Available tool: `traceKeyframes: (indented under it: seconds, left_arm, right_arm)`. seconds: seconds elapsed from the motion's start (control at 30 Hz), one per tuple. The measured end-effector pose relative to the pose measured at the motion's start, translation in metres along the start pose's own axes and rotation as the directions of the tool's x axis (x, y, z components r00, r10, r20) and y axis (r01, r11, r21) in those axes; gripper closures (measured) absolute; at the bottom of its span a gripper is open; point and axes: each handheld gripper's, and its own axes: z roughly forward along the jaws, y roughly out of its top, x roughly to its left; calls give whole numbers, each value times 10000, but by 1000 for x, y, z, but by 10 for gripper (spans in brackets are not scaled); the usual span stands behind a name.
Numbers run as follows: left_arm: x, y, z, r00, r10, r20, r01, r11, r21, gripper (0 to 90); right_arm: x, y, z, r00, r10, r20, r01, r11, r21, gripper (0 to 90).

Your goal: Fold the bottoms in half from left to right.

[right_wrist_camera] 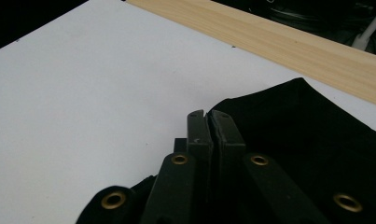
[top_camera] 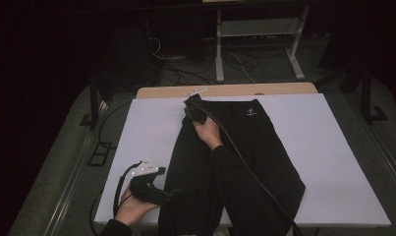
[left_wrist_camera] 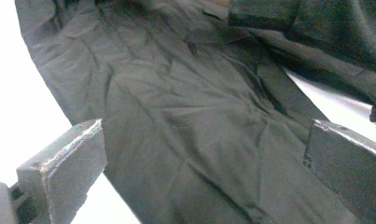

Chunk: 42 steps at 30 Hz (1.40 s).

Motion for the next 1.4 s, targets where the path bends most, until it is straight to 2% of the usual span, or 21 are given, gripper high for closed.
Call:
traceKeyframes:
  seconds: [0.23,0.27,0.33,0.5,0.77,0.93,1.1,1.3,1.4]
  left_arm:
    - [1,-4,-7,9997,-224,-64,225,9996,155,0]
    - [1,-6,-8,9989,-472,72,470,9987,213,0]
    - [-1,-8,-8,9983,-561,156,555,9978,368,0]
    - [-4,-9,-11,9989,-429,188,418,9976,553,0]
    - [-4,-17,-14,9974,-648,302,627,9959,654,0]
    - [-5,-22,-16,9988,-400,278,366,9929,1128,0]
    - [-4,-25,-19,9992,-239,332,192,9906,1357,0]
    - [-4,-29,-20,9984,-99,559,2,9854,1705,0]
    - [-4,-31,-20,9971,-3,763,-151,9795,2009,0]
  right_arm:
    - [1,0,-4,10000,-66,-41,65,9997,-219,854]
    - [1,1,-6,10000,-82,-27,82,9997,-242,854]
    - [2,1,-7,10000,-92,9,93,9997,-247,854]
    - [5,1,-9,9999,-166,50,167,9994,-303,855]
    - [4,1,-12,9998,-192,83,194,9995,-245,854]
    - [2,2,-14,9999,-122,106,125,9995,-295,854]
    - [2,1,-14,9998,-127,127,130,9995,-286,854]
    - [2,1,-13,9998,-95,148,99,9996,-266,854]
    - [2,1,-14,9999,-101,139,105,9996,-276,854]
